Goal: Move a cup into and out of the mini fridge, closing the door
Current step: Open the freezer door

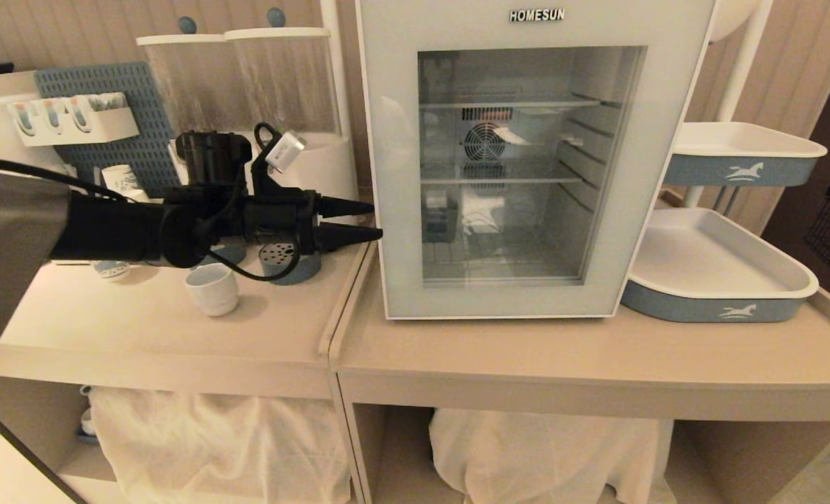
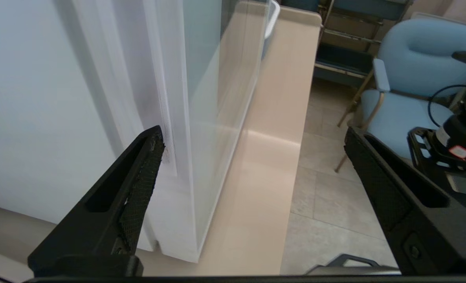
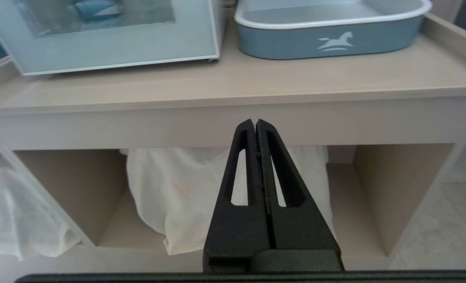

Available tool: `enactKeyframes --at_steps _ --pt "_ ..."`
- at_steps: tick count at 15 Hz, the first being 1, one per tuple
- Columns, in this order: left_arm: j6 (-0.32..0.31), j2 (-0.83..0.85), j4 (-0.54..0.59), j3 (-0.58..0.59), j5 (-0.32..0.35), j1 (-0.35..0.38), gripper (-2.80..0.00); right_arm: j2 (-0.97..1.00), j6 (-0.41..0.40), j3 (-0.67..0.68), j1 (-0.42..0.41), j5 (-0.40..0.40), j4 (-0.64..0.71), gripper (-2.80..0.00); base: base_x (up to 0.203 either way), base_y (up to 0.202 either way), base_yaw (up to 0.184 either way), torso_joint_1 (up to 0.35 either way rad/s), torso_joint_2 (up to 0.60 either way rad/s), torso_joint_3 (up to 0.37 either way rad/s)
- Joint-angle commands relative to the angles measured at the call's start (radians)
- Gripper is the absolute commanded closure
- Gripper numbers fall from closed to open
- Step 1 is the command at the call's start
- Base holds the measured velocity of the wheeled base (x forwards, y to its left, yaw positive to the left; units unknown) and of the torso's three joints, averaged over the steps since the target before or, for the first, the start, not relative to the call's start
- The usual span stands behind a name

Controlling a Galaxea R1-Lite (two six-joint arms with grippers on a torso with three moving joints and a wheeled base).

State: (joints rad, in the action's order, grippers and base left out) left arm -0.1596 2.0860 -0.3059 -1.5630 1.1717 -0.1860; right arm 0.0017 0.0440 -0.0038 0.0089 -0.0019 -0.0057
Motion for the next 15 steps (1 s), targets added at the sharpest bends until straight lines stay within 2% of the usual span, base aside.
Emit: enactKeyframes --at_steps 1,10,15 --pt "-0.003 -0.023 -0.001 0.021 0.016 0.0 -2.8 0.001 -0.001 -0.001 0.0 0.0 0.0 0.0 0.0 0.0 0.0 0.0 0.0 0.0" --pt "-0.018 -0.033 0.0 0.016 0.006 0.005 -2.8 0.001 -0.001 -0.001 0.0 0.0 0.004 0.0 0.0 0.0 0.0 0.0 0.0 0.0" --pt "-0.018 0.016 0.003 -0.05 -0.016 0.003 -2.8 0.001 -0.001 -0.001 -0.001 0.0 0.004 0.0 0.0 0.0 0.0 0.0 0.0 0.0"
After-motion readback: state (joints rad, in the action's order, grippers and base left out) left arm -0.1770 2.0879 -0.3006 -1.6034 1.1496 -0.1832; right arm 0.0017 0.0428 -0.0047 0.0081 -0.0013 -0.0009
